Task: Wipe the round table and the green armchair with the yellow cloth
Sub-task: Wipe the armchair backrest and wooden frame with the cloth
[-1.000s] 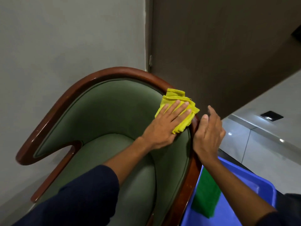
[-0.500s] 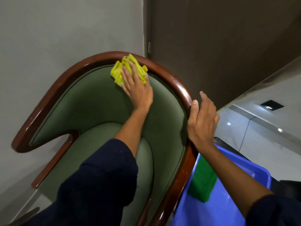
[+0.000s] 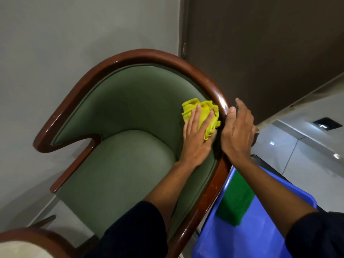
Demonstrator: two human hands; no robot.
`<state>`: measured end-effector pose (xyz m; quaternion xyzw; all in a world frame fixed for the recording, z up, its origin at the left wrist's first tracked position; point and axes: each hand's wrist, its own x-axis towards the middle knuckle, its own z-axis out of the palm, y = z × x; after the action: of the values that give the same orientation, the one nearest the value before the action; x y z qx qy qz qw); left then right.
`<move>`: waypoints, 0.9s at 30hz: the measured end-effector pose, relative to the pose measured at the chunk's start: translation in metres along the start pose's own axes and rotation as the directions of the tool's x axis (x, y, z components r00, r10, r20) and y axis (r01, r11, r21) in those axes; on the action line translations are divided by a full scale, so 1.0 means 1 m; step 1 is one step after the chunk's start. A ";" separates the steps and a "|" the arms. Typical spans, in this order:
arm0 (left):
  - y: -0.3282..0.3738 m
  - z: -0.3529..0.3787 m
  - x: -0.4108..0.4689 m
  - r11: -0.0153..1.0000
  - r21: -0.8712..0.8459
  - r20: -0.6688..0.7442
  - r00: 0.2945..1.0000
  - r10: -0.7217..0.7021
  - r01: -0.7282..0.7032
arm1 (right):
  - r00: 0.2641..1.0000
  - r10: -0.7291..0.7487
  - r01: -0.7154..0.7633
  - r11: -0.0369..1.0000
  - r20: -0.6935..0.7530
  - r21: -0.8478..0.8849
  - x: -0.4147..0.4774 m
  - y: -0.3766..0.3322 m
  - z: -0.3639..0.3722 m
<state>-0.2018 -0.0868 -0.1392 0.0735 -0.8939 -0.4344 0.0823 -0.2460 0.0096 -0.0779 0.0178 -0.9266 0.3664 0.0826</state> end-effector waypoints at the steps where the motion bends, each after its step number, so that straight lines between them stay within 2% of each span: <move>1: -0.001 0.000 -0.001 1.000 -0.019 -0.007 1.000 0.000 0.000 | 1.000 -0.003 0.003 1.000 0.002 -0.002 0.000 0.000 0.000; 5: -0.005 0.001 0.015 0.996 -0.059 -0.095 0.992 -0.078 0.072 | 0.999 -0.026 0.027 0.999 0.023 -0.031 -0.002 0.004 -0.002; 7: -0.017 -0.007 0.032 0.969 -0.160 -0.174 0.961 -0.213 0.186 | 0.999 -0.040 0.041 0.997 0.030 -0.059 -0.002 0.006 -0.002; 9: -0.028 -0.020 0.038 0.926 -0.239 -0.170 0.926 -0.337 0.293 | 0.998 -0.049 0.052 0.997 0.040 -0.060 -0.003 0.005 -0.001; 12: -0.045 -0.015 0.005 0.867 -0.293 0.035 0.910 -0.413 0.404 | 0.998 -0.053 0.054 0.997 0.016 -0.063 -0.002 0.004 0.000; 13: -0.052 -0.005 -0.020 0.822 -0.337 0.149 0.888 -0.435 0.459 | 0.998 -0.054 0.055 0.996 0.008 -0.065 -0.003 0.003 0.000; 15: -0.054 0.008 -0.081 0.695 -0.390 0.345 0.795 -0.499 0.605 | 0.998 -0.064 0.063 0.995 -0.004 -0.075 -0.006 0.004 0.002; 17: -0.041 -0.012 -0.129 0.578 -0.435 0.420 0.723 -0.548 0.691 | 0.997 -0.071 0.070 0.994 -0.006 -0.082 -0.006 0.001 0.001; 20: -0.029 -0.055 -0.176 0.472 -0.444 0.449 0.645 -0.619 0.762 | 0.997 -0.078 0.079 0.995 0.024 -0.058 -0.011 -0.004 -0.006; 23: -0.009 -0.103 -0.206 0.457 -0.568 0.326 0.697 -0.638 0.684 | 0.995 -0.097 0.096 0.994 -0.022 -0.047 -0.054 -0.007 -0.028; 25: 0.010 -0.123 -0.223 0.423 -0.680 0.251 0.731 -0.634 0.600 | 0.994 -0.079 0.087 0.989 -0.070 0.122 -0.115 -0.008 -0.051; 27: 0.034 -0.140 -0.237 0.382 -0.759 0.244 0.775 -0.583 0.527 | 0.998 -0.059 0.052 0.940 0.009 0.338 -0.182 -0.002 -0.076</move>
<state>0.0573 -0.1246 -0.0471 0.3371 -0.5223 -0.7831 -0.0155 -0.0557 0.0544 -0.0523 0.0613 -0.8499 0.5172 0.0800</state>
